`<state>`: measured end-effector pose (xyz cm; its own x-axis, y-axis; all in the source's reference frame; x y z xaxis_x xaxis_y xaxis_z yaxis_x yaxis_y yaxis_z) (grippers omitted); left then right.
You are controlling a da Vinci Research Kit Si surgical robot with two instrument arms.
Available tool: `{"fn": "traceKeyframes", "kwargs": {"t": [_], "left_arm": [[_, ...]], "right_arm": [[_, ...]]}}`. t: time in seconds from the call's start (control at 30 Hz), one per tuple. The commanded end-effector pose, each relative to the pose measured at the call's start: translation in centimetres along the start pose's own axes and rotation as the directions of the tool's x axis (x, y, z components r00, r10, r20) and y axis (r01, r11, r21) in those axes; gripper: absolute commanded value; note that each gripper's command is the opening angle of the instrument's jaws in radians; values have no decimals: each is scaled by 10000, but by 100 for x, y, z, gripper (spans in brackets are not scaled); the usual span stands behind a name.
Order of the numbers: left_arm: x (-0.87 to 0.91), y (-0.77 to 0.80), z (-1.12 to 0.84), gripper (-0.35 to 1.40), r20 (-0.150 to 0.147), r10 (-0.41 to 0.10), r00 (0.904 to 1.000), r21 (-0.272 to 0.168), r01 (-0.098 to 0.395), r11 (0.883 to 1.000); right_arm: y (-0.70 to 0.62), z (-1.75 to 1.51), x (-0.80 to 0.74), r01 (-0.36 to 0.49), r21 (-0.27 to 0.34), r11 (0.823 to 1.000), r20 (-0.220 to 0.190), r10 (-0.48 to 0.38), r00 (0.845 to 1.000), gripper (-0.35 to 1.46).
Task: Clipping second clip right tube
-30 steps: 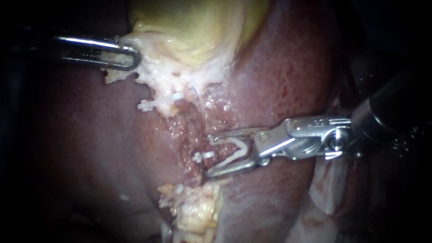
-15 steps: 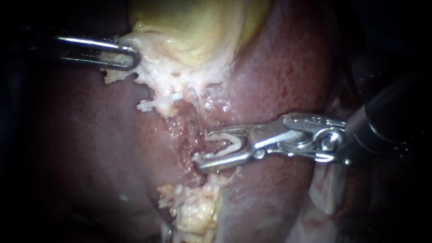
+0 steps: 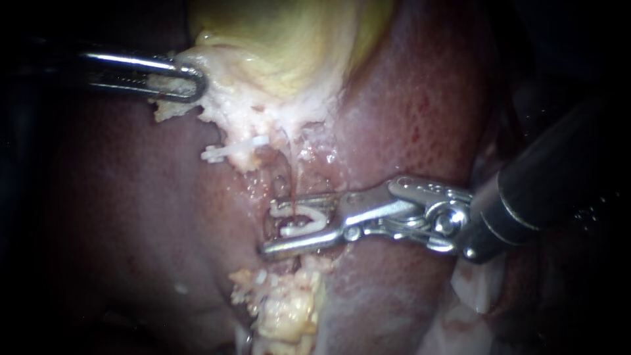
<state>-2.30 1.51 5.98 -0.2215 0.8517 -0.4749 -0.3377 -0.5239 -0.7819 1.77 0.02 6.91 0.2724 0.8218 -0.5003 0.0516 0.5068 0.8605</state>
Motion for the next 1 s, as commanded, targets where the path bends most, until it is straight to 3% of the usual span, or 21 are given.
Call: {"fn": "traceKeyframes", "kwargs": {"t": [0.03, 0.43, 0.7, 1.0], "left_arm": [[0, 0, 0, -35, -1, -2, 10000, 5, 2, 10000], [0, 0, -1, -35, 0, -2, 10000, 4, 2, 10000], [-1, 0, -1, -35, 1, -1, 10000, 3, 1, 10000], [0, 0, -1, -35, 0, -2, 10000, 4, 2, 10000]], "right_arm": [[-2, -1, 2, -15, 78, 10000, -32, 15, 10000, 50], [-31, -5, 19, -436, 919, 9948, -390, 473, 9981, 49], [-30, -7, 18, -544, 980, 9937, -341, 579, 9977, 47], [-31, -11, 17, -584, 1132, 9919, -233, 615, 9978, 30]]}}
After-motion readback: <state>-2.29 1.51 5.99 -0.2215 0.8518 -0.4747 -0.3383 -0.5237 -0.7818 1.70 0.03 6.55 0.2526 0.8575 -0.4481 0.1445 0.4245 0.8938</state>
